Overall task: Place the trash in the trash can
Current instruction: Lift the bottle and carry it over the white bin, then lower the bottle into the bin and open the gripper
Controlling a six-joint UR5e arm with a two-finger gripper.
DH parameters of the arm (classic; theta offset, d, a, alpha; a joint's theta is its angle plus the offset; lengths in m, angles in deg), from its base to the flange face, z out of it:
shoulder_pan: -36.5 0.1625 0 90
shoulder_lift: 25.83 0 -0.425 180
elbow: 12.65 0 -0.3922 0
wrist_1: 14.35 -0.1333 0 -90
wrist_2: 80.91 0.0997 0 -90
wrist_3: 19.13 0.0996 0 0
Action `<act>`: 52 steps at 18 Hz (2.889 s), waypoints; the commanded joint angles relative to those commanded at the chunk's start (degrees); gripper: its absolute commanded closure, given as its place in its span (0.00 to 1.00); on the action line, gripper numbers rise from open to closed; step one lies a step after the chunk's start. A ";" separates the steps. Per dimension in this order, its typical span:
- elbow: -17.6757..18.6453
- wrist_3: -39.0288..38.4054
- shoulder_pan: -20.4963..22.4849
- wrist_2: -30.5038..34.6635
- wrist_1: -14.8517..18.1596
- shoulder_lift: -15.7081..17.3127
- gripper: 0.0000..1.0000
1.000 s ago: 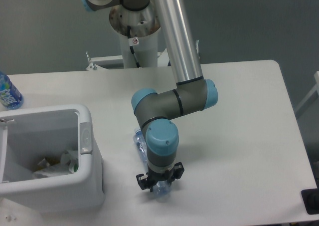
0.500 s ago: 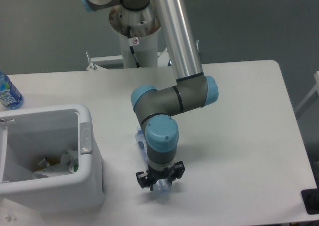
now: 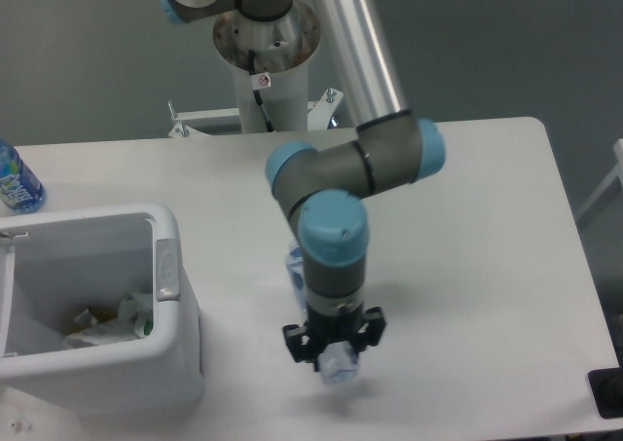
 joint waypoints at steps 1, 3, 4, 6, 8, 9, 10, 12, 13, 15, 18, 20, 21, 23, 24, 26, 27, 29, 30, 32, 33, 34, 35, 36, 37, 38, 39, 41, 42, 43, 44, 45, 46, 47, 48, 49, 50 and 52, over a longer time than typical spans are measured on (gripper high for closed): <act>-2.20 -0.88 0.09 0.00 -0.44 0.53 0.37; -6.24 -3.16 0.27 -0.09 -0.97 1.32 0.37; -7.92 -4.22 0.18 -0.52 -1.32 1.50 0.37; -10.47 -5.19 -0.08 -2.97 -2.11 2.55 0.37; -11.53 -5.63 -0.61 -5.87 -2.38 4.56 0.37; -11.54 -5.81 -1.39 -7.28 -2.38 5.79 0.37; -11.45 -5.81 -2.45 -8.17 -2.38 6.85 0.37; -11.36 -5.72 -5.08 -8.35 -2.46 8.61 0.37; -11.27 -5.72 -5.96 -8.35 -2.46 9.31 0.37; -11.45 -5.72 -8.60 -8.35 -2.55 10.02 0.37; -10.83 -5.90 -12.90 -8.35 -2.64 10.99 0.37; -10.83 -5.72 -14.67 -8.44 -2.90 10.73 0.37; -10.83 -5.55 -15.63 -8.44 -3.25 10.29 0.37; -10.92 -5.11 -17.48 -8.53 -4.30 8.80 0.37; -10.92 -5.11 -17.92 -8.53 -5.35 8.01 0.37; -10.75 -5.02 -19.93 -8.53 -5.98 7.30 0.37; -10.31 -5.02 -20.38 -8.53 -6.07 7.21 0.37; -9.34 -4.84 -20.82 -8.53 -6.07 7.04 0.37; -9.25 -4.76 -20.83 -8.53 -6.07 6.78 0.36; -9.25 -4.49 -20.83 -8.53 -6.07 6.25 0.27; -9.08 -4.14 -20.83 -8.53 -6.07 6.16 0.23; -8.29 -3.36 -20.83 -8.53 -6.07 6.16 0.06; -7.59 -1.78 -20.83 -8.53 -6.07 6.24 0.00; -7.41 -1.16 -20.83 -8.53 -6.07 6.33 0.00; -7.58 -1.15 -20.83 -8.53 -6.07 6.33 0.00; -7.41 -1.15 -20.74 -8.53 -6.07 6.77 0.00; -7.32 -0.80 -20.22 -8.35 -5.98 7.12 0.00; -6.62 -0.71 -17.33 -7.91 -5.80 8.26 0.00; -5.74 -0.62 -14.79 -7.82 -5.80 9.57 0.00; -5.04 -0.45 -12.76 -7.74 -5.72 10.37 0.00; -4.77 -0.01 -11.09 -7.30 -5.45 10.46 0.00; -4.33 0.77 -9.24 -5.47 -5.28 10.64 0.00; -3.46 2.61 -7.40 -2.93 -5.10 10.90 0.00; -2.67 5.06 -6.51 -0.73 -4.49 10.90 0.00; -2.05 8.22 -6.24 1.73 -3.35 11.16 0.00; -1.17 11.99 -5.45 4.72 -1.43 11.86 0.00; -0.12 16.38 -4.05 7.09 1.46 12.83 0.00; 0.59 24.91 -2.90 9.05 6.65 14.85 0.00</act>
